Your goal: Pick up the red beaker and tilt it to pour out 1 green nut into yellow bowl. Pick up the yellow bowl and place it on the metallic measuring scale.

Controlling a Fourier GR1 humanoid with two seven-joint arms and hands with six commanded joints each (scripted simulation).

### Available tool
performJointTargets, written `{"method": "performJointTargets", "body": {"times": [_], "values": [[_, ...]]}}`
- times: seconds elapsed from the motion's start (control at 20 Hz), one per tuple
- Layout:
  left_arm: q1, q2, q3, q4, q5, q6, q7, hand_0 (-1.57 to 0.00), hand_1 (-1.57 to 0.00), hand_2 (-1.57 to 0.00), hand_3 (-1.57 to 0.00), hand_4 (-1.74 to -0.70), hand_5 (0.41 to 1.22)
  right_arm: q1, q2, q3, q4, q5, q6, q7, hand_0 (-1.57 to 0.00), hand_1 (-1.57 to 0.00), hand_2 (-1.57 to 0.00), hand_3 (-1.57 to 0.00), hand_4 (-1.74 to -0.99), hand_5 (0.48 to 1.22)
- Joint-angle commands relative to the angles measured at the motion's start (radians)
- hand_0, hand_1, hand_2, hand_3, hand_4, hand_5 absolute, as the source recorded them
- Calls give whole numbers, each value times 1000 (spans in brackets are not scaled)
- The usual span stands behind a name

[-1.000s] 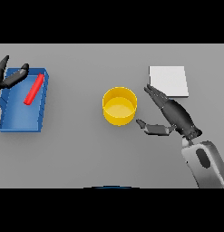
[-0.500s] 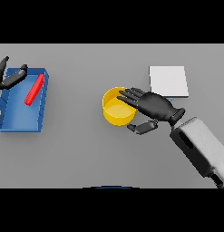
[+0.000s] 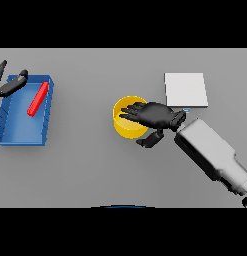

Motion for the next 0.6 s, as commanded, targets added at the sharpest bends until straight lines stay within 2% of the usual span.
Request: {"method": "performJointTargets", "body": {"times": [0.0,0.05,0.2,0.35,0.45,0.5,0.55], "values": [[0,1,4,5,5,-5,-8,1,1,1,1,-805,702,-25,5,11,21,7,16,-2,1,1,1,1,-1168,673],[-5,-3,-2,10,0,-3,-7,1,1,1,1,-801,703,-34,23,24,46,16,16,6,1,1,1,1,-1174,674],[5,2,-1,-7,-1,-1,-7,1,1,1,1,-802,703,-46,26,45,79,25,31,-21,1,1,1,-4,-1184,676],[-2,6,-1,9,-6,-4,2,1,1,1,1,-789,711,-62,44,46,117,26,35,-3,1,1,1,-22,-1195,708],[-7,-1,-4,29,-9,-3,-10,1,1,1,1,-789,714,-72,50,45,136,30,32,7,1,-15,-37,-77,-1234,770],[-4,6,3,27,-6,-3,-18,1,1,1,1,-791,712,-73,54,46,140,31,29,9,-48,-60,-88,-130,-1261,809],[-7,8,2,41,-11,-4,-32,1,1,1,1,-791,711,-68,49,47,134,31,25,-7,-193,-183,-189,-215,-1309,891]]}}
